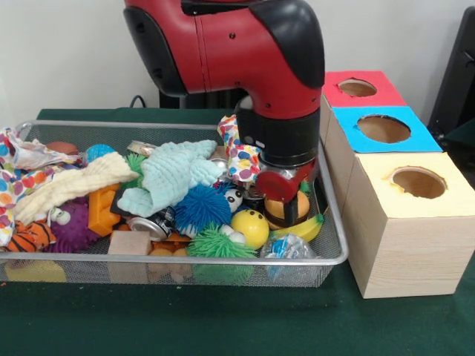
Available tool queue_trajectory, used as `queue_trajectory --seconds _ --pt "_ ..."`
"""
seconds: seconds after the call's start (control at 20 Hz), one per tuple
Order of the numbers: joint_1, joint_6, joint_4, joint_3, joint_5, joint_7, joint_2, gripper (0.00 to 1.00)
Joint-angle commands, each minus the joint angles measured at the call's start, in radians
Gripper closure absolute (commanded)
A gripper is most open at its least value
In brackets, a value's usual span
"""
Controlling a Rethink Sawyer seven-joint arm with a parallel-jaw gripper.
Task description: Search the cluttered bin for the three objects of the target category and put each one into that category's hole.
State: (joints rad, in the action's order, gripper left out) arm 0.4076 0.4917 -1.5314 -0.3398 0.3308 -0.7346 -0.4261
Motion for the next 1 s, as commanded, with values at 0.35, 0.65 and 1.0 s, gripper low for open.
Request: queue_trajectory --seconds 0.35,0.65,1.0 --pt "0.165 -0.293 -0.221 -0.192 -0.144 -0.352 -0.09 1.0" --pt "0.248 -0.411 -0.244 -0.309 -0.13 -0.327 -0.039 1.0" --pt "0.288 -0.412 -0.225 -0.375 -0.112 -0.283 -0.001 1.0"
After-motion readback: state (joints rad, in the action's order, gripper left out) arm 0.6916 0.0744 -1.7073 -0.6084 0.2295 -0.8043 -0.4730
